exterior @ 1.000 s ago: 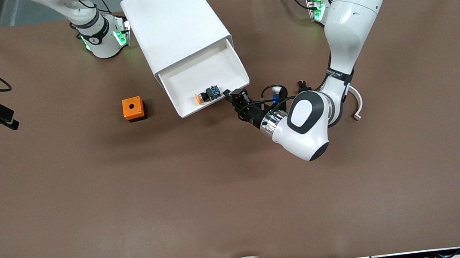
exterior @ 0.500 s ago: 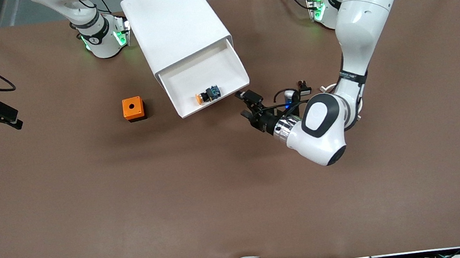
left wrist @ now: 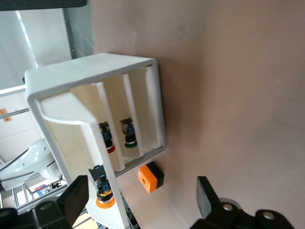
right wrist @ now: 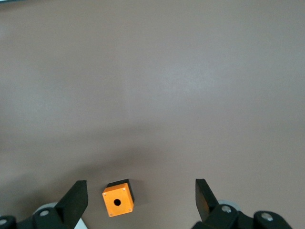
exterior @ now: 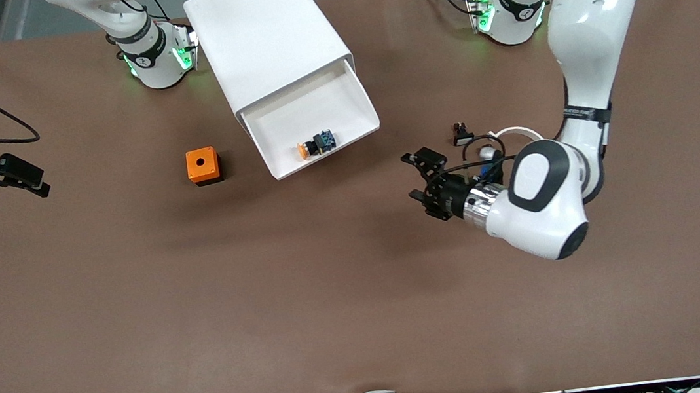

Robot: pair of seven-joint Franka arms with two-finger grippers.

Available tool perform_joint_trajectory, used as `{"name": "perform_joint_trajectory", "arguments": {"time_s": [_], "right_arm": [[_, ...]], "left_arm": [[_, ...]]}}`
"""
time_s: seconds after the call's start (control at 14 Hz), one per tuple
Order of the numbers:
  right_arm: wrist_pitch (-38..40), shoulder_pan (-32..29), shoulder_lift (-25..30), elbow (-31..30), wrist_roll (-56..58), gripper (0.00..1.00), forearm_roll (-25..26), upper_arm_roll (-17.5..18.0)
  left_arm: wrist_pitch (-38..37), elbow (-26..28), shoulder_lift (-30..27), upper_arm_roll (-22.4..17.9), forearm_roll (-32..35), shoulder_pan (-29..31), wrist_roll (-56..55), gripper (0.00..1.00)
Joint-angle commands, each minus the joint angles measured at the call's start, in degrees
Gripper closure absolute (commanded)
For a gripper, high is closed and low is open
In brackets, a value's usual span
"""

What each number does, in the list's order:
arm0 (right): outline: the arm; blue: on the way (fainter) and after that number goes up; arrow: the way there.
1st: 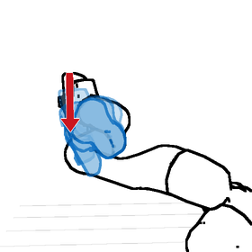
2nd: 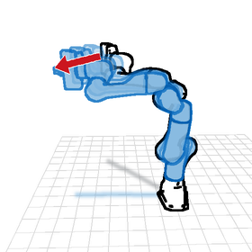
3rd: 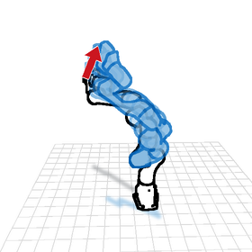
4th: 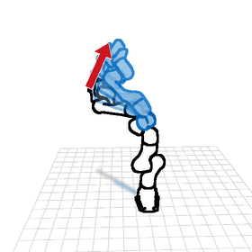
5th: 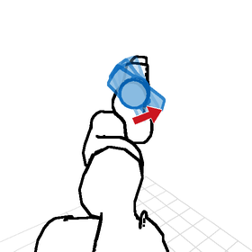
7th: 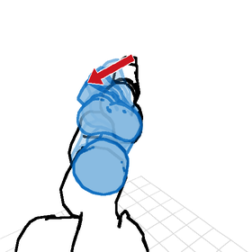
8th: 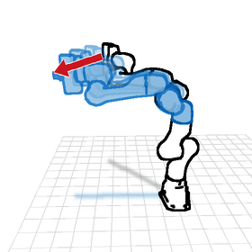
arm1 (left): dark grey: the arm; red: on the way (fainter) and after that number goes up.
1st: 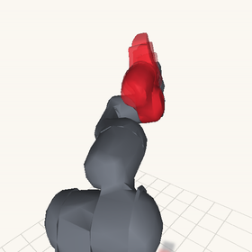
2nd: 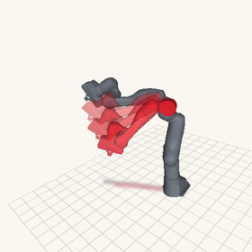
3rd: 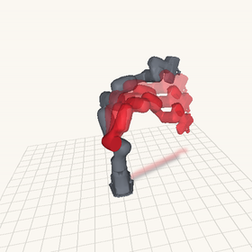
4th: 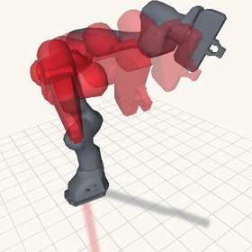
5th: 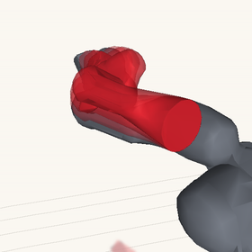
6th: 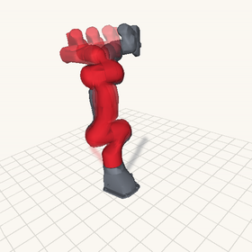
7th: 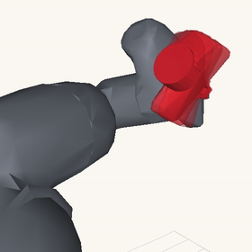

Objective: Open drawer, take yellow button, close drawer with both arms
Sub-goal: 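Release the drawer with the left gripper while the right gripper starts reaching, then reach the right gripper into the open drawer toward the yellow button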

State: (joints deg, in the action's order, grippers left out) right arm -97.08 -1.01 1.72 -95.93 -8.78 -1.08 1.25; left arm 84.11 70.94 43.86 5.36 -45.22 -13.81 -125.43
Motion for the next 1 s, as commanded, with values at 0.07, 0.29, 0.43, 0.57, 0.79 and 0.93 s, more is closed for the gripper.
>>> {"name": "perform_joint_trajectory", "arguments": {"time_s": [0.07, 0.29, 0.43, 0.57, 0.79, 0.93], "right_arm": [[0.57, 3.03, -0.22, -0.23, -9.04, 0.0, 0.03, -0.11], [0.49, 6.01, -0.75, -0.14, -16.33, 0.0, -0.15, -0.11], [0.48, 8.12, -1.19, -0.22, -21.61, 0.0, -1.2, -0.11], [0.48, 9.27, -1.45, -0.23, -26.88, 0.0, -3.04, -0.11], [0.13, 12.52, -2.59, -0.23, -31.89, 0.0, -3.66, -0.11], [-0.74, 14.63, -3.47, -0.14, -36.99, 0.0, -3.84, -0.11]], "left_arm": [[-0.97, 0.25, -2.55, 0.0, 12.04, 0.72, 5.45, 0.01], [-0.97, 0.34, -4.48, 0.09, 21.64, 0.46, 11.42, 0.01], [-0.97, 0.34, -4.57, -0.35, 22.72, 0.98, 14.93, 0.01], [-0.88, 0.34, -4.75, -1.05, 22.89, 1.33, 21.24, 0.01], [-0.88, 0.34, -6.32, -2.29, 24.2, 1.42, 33.37, 0.01], [-0.88, 0.34, -6.68, -3.86, 25.88, 1.42, 39.01, 0.01]]}}
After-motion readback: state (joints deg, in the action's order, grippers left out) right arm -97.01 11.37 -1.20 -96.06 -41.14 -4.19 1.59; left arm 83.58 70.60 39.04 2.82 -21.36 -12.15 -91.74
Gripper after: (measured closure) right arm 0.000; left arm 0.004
